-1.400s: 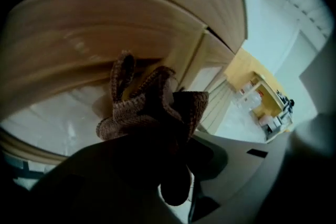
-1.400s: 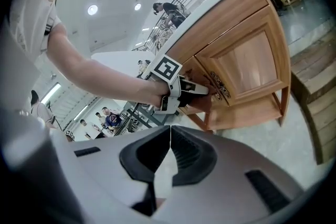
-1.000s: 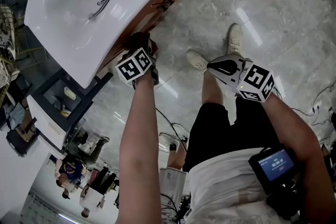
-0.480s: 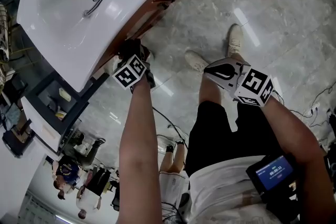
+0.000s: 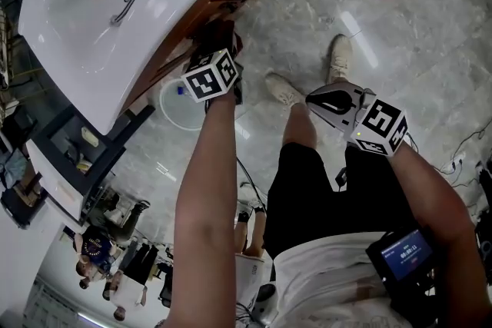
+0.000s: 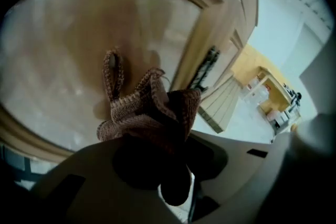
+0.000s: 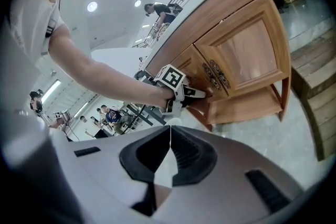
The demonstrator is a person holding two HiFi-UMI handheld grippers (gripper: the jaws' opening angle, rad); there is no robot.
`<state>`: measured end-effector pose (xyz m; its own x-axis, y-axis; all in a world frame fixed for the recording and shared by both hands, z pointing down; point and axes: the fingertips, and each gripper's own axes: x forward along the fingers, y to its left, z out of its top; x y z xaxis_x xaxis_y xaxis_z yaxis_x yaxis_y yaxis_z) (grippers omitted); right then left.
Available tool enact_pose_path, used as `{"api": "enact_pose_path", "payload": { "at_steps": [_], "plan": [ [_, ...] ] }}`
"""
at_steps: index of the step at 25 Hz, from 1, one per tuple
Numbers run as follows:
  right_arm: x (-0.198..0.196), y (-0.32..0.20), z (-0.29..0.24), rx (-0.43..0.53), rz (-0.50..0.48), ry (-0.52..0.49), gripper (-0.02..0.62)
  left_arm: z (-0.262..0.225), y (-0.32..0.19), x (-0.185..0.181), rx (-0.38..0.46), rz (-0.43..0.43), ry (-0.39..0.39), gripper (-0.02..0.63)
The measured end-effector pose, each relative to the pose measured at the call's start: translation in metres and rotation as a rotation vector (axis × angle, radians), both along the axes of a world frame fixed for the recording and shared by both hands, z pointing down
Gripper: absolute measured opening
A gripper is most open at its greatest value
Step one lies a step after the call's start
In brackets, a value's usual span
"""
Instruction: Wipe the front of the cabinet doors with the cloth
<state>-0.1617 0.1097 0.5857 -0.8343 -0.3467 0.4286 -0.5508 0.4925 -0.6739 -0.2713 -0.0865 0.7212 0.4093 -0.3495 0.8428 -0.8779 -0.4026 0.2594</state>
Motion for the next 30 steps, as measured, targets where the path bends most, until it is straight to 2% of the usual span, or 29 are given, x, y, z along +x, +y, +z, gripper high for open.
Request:
{"api": "enact_pose_path", "payload": {
  "at_steps": [3,6,9,13,18,23,27,30],
  "plan": [
    [0.010,0.008,0.002,-0.008,0.007,0.007,0.014,-0.004,-0.006,0.033,0.035,0.087,0.001,0.121],
    [0.019,0.015,0.005,-0.016,0.014,0.014,0.014,-0.001,-0.009,0.047,0.057,0.145,-0.025,0.121],
    [0.021,0.016,0.008,-0.010,0.012,0.021,0.014,0.006,-0.009,0.043,0.043,0.122,-0.016,0.121],
    [0.018,0.011,0.014,0.004,0.008,0.019,0.014,0.021,-0.004,0.012,-0.001,-0.001,-0.019,0.121],
    [0.004,0.006,0.018,0.026,-0.020,0.020,0.014,0.028,0.006,-0.046,0.009,-0.058,-0.108,0.121],
    [-0.018,0.012,0.023,0.030,-0.049,0.013,0.014,0.030,0.024,-0.103,0.006,-0.148,-0.132,0.121],
    [-0.034,0.013,0.022,0.038,-0.073,0.001,0.014,0.038,0.047,-0.149,-0.011,-0.209,-0.194,0.121],
    [-0.038,0.011,0.023,0.047,-0.085,0.004,0.014,0.043,0.045,-0.167,-0.001,-0.265,-0.199,0.121]
  ]
}}
